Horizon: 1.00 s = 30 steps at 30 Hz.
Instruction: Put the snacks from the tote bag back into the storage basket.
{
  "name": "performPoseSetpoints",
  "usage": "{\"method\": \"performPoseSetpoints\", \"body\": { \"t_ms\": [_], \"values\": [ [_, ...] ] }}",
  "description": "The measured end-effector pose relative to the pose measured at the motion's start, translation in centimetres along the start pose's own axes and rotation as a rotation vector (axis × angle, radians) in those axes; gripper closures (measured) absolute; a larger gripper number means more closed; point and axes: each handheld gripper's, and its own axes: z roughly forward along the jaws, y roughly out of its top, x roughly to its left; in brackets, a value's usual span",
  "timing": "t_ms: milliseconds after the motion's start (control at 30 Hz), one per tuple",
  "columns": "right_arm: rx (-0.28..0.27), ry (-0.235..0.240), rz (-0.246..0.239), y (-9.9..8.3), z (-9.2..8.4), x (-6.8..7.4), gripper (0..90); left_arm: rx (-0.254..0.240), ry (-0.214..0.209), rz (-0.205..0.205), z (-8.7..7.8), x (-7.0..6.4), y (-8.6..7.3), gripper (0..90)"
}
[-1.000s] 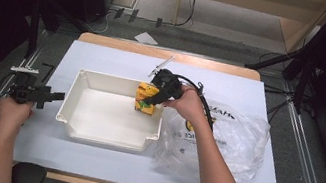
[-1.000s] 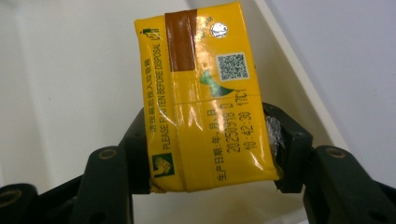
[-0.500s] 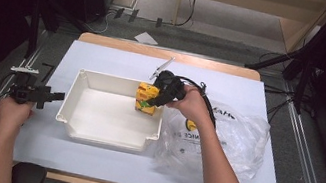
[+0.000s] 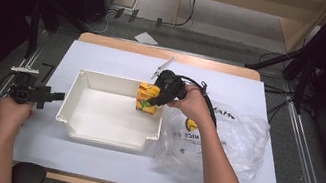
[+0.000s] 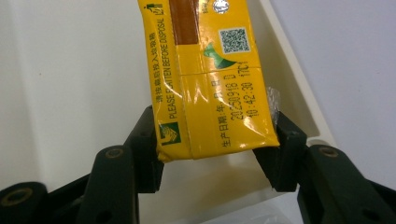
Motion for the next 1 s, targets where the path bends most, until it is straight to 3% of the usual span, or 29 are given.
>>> {"method": "performPoseSetpoints", "body": {
  "t_ms": [467,700,1000],
  "values": [
    [-0.049,0.013,0.040,-0.6,-0.7,-0.1,48.2,0.006,0.001,0.000,0.0,0.1,-0.1,22.6],
    [-0.090,0.027,0.112,-1.4,-2.3,-0.1,43.7,0.005,0.001,0.002,0.0,0.0,-0.1,22.6],
    [-0.134,0.007,0.141,-1.6,-4.0,0.3,40.8,0.007,0.001,0.001,0.0,0.0,-0.1,22.6]
  ]
}}
